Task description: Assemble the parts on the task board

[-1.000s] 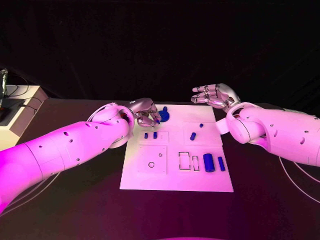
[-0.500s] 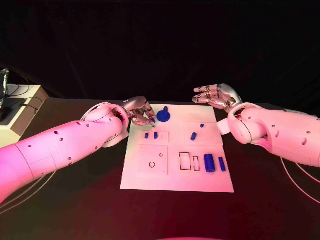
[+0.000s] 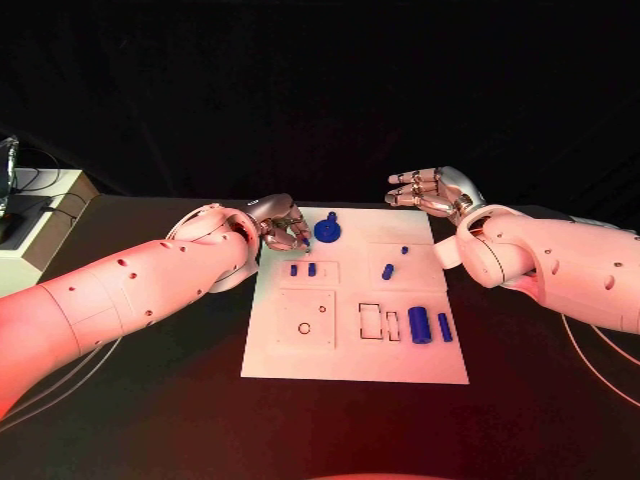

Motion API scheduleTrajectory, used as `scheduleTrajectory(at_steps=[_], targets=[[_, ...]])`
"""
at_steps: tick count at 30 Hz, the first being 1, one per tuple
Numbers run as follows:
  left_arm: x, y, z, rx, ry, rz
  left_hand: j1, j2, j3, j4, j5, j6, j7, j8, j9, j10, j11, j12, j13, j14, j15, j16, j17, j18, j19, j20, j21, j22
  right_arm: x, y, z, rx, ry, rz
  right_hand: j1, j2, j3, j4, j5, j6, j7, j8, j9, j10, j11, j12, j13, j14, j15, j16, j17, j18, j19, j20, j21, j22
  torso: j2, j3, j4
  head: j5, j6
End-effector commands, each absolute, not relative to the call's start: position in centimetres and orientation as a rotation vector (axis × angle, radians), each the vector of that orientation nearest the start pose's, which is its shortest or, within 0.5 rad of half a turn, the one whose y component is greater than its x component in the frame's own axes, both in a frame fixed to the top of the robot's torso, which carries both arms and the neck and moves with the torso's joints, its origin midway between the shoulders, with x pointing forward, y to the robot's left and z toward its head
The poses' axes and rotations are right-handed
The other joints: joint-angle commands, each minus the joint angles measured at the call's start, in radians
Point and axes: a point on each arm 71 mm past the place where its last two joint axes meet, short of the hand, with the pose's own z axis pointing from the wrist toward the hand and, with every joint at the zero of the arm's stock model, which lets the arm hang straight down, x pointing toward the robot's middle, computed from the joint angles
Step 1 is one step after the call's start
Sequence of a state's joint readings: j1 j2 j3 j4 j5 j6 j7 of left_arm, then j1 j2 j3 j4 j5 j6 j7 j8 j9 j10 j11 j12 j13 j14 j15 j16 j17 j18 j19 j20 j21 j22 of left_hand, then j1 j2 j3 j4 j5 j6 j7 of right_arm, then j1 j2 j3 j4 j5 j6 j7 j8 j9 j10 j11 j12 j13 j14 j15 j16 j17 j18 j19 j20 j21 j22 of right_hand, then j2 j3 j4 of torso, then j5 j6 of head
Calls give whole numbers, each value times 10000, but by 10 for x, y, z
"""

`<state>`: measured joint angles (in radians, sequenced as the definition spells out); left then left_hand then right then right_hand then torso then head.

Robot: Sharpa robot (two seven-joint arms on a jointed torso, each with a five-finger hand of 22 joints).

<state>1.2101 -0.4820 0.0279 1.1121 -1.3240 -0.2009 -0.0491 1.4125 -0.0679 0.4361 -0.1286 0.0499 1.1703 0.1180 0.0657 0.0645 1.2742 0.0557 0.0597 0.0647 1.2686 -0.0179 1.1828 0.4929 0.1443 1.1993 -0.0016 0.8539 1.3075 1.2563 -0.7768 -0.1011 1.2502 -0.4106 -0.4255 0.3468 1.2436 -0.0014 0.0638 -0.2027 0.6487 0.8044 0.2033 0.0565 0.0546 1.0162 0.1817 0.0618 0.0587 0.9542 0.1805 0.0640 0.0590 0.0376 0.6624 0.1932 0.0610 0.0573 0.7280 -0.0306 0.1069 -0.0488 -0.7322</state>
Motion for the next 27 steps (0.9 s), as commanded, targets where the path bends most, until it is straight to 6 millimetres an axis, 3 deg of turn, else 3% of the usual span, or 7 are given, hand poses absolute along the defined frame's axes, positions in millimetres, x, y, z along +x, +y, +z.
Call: scheduleTrajectory(at_steps=[1,27], targets=[[557,124,-190,747,17592,-7217,-7,4,34,43,61,-38,50,-37,9,5,46,35,17,33,23,-48,29,82,27,-29,72,502,538,-259,-178,6931,14090,11289,-113,-7,46,8,33,78,245,-24,11,63,-1,-34,-13,27,-21,-60,-11,-193,-37,-4,-34,-9,4,0,3,-8,0],[557,120,-199,818,17963,-7045,7,4,14,72,61,-69,51,-39,8,-20,52,37,17,18,27,-72,58,74,11,-37,68,492,538,-259,-178,6929,14091,11295,-101,-12,41,35,37,54,248,-26,10,54,2,-34,-13,11,-18,-60,-11,-198,-60,-3,-36,-10,-1,-4,7,-17,-31]])
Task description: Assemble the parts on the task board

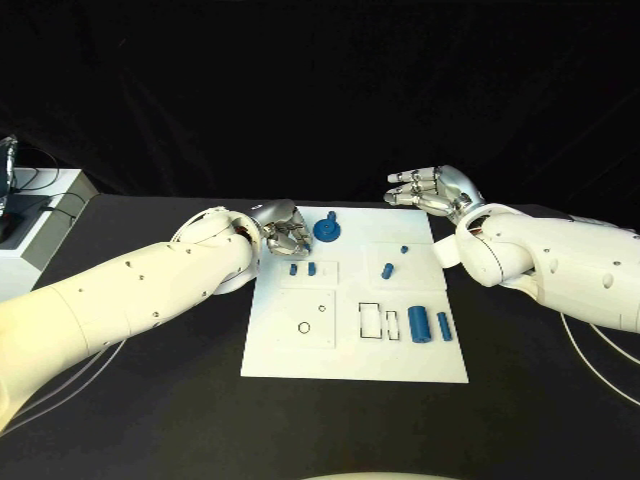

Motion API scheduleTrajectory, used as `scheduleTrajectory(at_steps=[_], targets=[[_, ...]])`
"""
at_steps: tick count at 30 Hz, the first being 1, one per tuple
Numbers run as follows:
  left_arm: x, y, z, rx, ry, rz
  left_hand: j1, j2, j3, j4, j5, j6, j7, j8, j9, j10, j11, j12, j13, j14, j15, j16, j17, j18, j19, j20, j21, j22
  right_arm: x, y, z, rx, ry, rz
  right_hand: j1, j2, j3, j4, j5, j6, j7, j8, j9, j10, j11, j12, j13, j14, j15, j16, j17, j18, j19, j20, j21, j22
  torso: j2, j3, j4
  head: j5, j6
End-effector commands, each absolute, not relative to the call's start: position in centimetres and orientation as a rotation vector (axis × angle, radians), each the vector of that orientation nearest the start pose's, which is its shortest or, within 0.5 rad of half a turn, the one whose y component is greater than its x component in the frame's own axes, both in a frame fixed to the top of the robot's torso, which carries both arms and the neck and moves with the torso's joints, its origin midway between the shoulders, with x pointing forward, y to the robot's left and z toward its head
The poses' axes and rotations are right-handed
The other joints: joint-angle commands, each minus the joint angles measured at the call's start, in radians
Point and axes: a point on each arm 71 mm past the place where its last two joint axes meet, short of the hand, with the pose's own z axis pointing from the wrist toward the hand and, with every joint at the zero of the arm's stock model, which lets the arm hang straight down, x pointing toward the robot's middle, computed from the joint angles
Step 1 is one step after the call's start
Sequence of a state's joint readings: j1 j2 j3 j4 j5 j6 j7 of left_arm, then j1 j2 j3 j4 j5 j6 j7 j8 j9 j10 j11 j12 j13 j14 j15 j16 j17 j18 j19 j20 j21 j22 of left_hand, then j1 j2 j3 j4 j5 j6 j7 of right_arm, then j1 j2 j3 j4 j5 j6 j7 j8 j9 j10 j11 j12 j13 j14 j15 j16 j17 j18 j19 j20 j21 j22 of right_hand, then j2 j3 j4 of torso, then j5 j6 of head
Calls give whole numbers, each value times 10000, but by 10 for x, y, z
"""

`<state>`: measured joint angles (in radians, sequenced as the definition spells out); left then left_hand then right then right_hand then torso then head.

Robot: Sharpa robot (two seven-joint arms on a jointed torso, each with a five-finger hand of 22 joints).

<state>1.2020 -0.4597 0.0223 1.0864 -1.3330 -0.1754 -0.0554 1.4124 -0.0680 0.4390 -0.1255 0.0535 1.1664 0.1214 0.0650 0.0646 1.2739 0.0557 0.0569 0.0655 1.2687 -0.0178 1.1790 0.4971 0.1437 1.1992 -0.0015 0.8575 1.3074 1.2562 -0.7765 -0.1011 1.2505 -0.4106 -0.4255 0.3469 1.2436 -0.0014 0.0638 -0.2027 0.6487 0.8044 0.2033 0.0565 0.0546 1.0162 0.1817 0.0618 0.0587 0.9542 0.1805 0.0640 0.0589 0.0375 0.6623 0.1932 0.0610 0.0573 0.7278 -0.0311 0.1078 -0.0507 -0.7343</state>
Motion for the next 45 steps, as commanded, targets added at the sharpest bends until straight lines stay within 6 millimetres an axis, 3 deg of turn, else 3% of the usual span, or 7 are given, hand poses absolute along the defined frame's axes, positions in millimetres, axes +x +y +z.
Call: scheduleTrajectory(at_steps=[1,25,45], targets=[[557,120,-200,822,17991,-7015,7,5,-15,41,25,-30,17,-31,8,-18,52,66,9,18,27,-34,16,80,12,-37,32,492,538,-259,-178,6930,14091,11293,-101,-12,41,35,37,54,248,-26,10,54,2,-34,-14,11,-18,-60,-11,-197,-60,-3,-36,-10,0,1,-1,3,-10],[554,116,-201,1052,18044,-7007,-8,13,-50,54,27,3,13,-28,10,13,38,72,15,46,15,-75,11,80,21,-38,47,487,538,-259,-178,6927,14090,11294,-101,-12,41,35,37,54,248,-26,10,54,2,-34,-14,11,-18,-60,-11,-197,-60,-3,-36,-10,1,1,3,10,-36],[551,115,-213,1285,18465,-6841,3,0,-264,104,25,-58,-73,-26,10,82,-32,112,49,59,-37,-128,29,33,52,-90,-25,430,537,-260,-178,6934,14097,11292,-101,-12,41,35,37,54,248,-26,10,54,2,-34,-14,11,-18,-60,-11,-197,-60,-3,-36,-10,2,1,-4,-27,-79]])
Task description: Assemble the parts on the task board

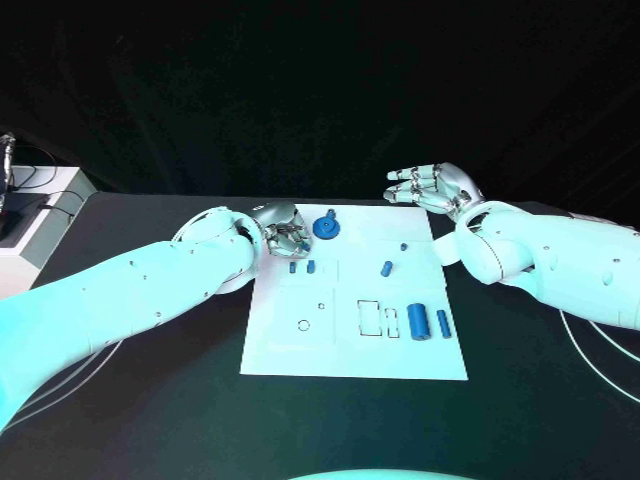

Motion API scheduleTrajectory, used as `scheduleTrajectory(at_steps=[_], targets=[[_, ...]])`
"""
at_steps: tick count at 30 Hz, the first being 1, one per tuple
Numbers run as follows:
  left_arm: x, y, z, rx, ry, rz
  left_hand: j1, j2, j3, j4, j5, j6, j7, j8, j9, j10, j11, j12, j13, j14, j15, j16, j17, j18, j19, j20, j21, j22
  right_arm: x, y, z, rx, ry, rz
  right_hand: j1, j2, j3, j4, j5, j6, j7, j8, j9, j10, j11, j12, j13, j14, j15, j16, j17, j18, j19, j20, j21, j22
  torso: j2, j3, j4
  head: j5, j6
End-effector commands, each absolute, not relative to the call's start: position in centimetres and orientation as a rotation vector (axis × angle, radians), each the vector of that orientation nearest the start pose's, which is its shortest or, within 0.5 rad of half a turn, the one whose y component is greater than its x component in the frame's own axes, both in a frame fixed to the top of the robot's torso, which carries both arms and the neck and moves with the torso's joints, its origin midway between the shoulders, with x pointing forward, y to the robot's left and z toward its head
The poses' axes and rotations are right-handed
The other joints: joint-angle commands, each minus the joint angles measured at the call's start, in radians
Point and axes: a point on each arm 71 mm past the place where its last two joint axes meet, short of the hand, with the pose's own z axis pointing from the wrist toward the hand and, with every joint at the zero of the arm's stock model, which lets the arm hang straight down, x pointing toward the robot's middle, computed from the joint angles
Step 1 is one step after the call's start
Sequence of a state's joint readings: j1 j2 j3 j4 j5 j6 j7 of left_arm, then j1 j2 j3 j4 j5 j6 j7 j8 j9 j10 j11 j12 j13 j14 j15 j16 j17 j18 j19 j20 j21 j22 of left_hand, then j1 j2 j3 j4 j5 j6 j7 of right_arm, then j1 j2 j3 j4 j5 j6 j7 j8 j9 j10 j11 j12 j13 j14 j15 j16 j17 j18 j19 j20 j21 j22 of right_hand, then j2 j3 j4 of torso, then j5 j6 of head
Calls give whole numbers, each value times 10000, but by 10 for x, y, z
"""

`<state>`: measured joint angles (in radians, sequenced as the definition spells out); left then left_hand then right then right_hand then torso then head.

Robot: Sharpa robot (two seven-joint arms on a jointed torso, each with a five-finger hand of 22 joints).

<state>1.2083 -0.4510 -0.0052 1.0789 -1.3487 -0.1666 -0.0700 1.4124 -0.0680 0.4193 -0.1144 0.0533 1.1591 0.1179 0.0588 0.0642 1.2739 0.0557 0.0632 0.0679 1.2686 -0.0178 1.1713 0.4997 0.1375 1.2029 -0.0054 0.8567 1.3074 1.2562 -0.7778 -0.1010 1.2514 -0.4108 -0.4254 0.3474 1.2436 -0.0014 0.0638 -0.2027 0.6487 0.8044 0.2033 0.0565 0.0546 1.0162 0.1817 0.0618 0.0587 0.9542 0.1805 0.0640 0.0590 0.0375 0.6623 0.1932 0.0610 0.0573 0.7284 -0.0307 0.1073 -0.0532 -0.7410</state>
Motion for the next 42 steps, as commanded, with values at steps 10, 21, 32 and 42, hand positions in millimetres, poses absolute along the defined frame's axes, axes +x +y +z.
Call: scheduleTrajectory(at_steps=[10,21,32,42], targets=[[551,116,-212,1196,18325,-6849,-66,-130,-85,24,20,-1290,-237,19,-23,-79,-35,48,14,-3,-32,-82,27,76,-57,-63,-160,387,538,-260,-178,6934,14090,11285,-101,-12,41,35,37,54,248,-26,10,54,2,-34,-13,11,-18,-60,-11,-197,-60,-3,-36,-10,-6,-5,6,-6,-16],[551,117,-211,1054,18243,-6868,43,-278,-183,187,16,-3321,-449,-46,-91,-115,-26,87,19,-26,-25,-101,66,59,-49,-68,-249,353,538,-260,-178,6938,14093,11278,-101,-12,41,35,37,54,248,-26,10,54,2,-34,-13,11,-18,-60,-11,-197,-60,-3,-36,-10,-5,-3,1,-3,-14],[552,126,-213,918,18399,-6602,132,-277,-241,257,17,-3093,-377,-25,-76,-96,-39,105,29,-14,-38,-129,76,52,-29,-79,-268,364,538,-262,-178,6957,14101,11249,-101,-12,41,35,37,54,248,-26,10,54,2,-34,-13,11,-18,-60,-11,-197,-60,-3,-36,-10,-9,-5,4,-16,-12],[553,141,-213,725,18543,-6329,113,-271,-225,247,17,-1893,-297,32,-22,-62,-64,152,54,11,-56,-138,72,44,-20,-90,-268,385,537,-265,-178,6984,14098,11188,-96,-21,67,28,40,81,246,-23,12,63,-2,-32,-13,23,-19,-59,-10,-199,-54,-4,-36,-10,-12,-11,9,-41,7]])
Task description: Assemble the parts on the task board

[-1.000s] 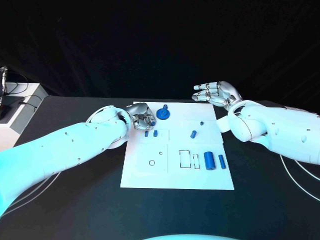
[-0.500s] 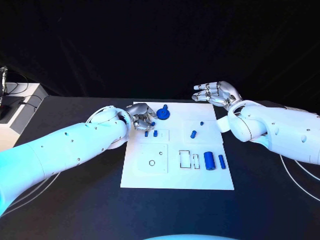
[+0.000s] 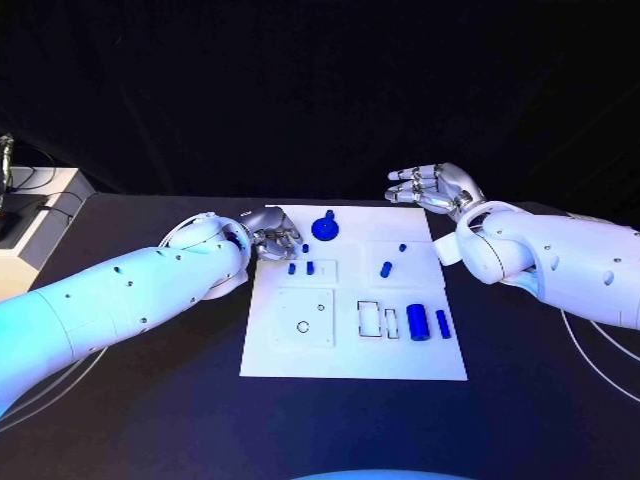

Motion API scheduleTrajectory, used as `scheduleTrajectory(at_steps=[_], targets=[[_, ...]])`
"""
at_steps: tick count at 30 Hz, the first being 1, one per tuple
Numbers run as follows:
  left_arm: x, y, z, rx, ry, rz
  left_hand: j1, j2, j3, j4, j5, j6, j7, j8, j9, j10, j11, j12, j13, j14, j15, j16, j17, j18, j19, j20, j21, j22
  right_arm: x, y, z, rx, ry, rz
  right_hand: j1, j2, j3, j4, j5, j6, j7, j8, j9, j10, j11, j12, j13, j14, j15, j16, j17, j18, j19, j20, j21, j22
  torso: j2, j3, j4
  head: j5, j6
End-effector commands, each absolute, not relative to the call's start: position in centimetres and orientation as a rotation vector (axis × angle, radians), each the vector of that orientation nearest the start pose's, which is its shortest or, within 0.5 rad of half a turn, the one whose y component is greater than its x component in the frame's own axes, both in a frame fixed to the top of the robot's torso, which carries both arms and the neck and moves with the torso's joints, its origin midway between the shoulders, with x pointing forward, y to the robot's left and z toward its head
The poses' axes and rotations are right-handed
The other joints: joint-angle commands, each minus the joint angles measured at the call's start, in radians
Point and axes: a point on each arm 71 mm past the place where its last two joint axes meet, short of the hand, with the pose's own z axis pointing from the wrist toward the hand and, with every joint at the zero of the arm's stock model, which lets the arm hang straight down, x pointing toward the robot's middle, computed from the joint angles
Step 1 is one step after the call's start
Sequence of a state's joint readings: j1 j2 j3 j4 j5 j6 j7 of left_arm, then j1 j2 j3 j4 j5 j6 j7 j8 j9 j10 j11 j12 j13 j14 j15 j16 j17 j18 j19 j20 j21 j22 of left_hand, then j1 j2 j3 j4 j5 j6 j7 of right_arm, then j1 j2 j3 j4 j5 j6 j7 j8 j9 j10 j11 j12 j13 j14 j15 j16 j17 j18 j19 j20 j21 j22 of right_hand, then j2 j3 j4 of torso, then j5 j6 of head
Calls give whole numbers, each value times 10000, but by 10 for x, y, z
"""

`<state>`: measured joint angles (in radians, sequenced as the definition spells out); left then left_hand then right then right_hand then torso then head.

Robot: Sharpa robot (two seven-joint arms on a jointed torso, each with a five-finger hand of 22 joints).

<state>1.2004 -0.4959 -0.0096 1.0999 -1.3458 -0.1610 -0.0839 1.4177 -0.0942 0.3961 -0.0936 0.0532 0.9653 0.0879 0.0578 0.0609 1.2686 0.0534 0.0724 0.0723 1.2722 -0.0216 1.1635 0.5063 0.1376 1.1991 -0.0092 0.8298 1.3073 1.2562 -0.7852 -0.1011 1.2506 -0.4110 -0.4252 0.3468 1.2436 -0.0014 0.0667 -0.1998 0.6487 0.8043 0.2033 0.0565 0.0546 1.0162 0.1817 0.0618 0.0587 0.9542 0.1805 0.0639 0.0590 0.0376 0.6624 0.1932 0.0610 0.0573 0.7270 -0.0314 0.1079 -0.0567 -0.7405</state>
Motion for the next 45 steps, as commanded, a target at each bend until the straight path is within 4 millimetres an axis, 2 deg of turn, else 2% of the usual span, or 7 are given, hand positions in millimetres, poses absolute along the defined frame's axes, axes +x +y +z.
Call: scheduleTrajectory(at_steps=[1,12,19,24,30,36,45], targets=[[553,141,-213,713,18543,-6325,60,-9,8,39,17,45,3,42,11,-10,-41,60,10,-24,-18,-60,5,44,19,-52,2,386,537,-265,-178,6985,14098,11186,-96,-21,38,-1,40,81,246,-23,12,63,-2,-32,-13,23,-19,-59,-10,-199,-55,-4,-36,-10,3,-5,-2,-4,5],[554,150,-204,356,17839,-6611,112,-51,-56,16,18,-903,-31,-4,-31,14,-52,103,19,-11,-30,-76,-10,25,23,-76,-25,390,537,-266,-178,6994,14084,11157,-96,-21,38,-1,40,81,246,-23,12,63,-2,-32,-13,23,-19,-59,-10,-199,-55,-4,-36,-10,10,-3,-1,-9,43],[555,161,-194,10,17420,-6756,170,-20,-12,5,19,-493,67,25,-10,33,-55,121,23,-1,-35,-77,-13,24,24,-84,-33,398,537,-268,-179,6940,14181,11081,-1,10,120,-89,33,97,242,-22,12,67,-8,-33,-14,207,-34,-47,-1,-192,10,-14,-25,-3,-6,-1,3,-18,76],[555,172,-181,-1007,16797,-7696,197,106,135,-34,14,822,372,190,32,-22,25,158,15,-247,27,-294,-103,166,-561,-50,-996,111,535,-269,-179,5911,14624,10690,375,95,471,-374,-464,406,190,-7,26,231,-103,-36,-15,1264,-322,15,34,-60,1733,-224,265,146,-14,-2,1,-27,158],[548,194,-174,-4132,16537,-10037,27,170,-128,102,22,1253,457,110,37,-191,72,430,4,-541,75,-832,-360,173,-907,0,-1741,-253,529,-272,-182,3556,15665,9494,602,157,1132,-640,-2062,2573,-342,181,145,2179,-844,31,19,3488,-1221,339,275,114,3367,-1045,1040,392,-7,-4,13,-248,297],[533,210,-181,-6705,16436,-12448,-49,228,-434,255,37,1174,487,102,38,-526,147,630,-25,-898,169,-1840,-874,55,-1163,121,-2578,-885,520,-275,-187,936,16444,7700,885,13,690,-598,-2499,3381,-652,135,168,3143,-1260,-9,43,5169,-1813,814,748,120,4693,-1807,1877,773,-18,-24,9,-520,316],[506,223,-191,-8746,15970,-15345,10,451,-1302,414,36,1132,449,100,36,-612,116,1050,-18,-938,184,-2126,-880,-107,-1004,94,-3160,-1366,507,-273,-195,-1923,16156,4761,1027,-121,132,-354,-2574,3516,-760,33,107,2934,-1346,-30,11,5378,-2288,6673,3960,516,6076,-2636,4475,2567,-9,-9,-2,-575,367]])
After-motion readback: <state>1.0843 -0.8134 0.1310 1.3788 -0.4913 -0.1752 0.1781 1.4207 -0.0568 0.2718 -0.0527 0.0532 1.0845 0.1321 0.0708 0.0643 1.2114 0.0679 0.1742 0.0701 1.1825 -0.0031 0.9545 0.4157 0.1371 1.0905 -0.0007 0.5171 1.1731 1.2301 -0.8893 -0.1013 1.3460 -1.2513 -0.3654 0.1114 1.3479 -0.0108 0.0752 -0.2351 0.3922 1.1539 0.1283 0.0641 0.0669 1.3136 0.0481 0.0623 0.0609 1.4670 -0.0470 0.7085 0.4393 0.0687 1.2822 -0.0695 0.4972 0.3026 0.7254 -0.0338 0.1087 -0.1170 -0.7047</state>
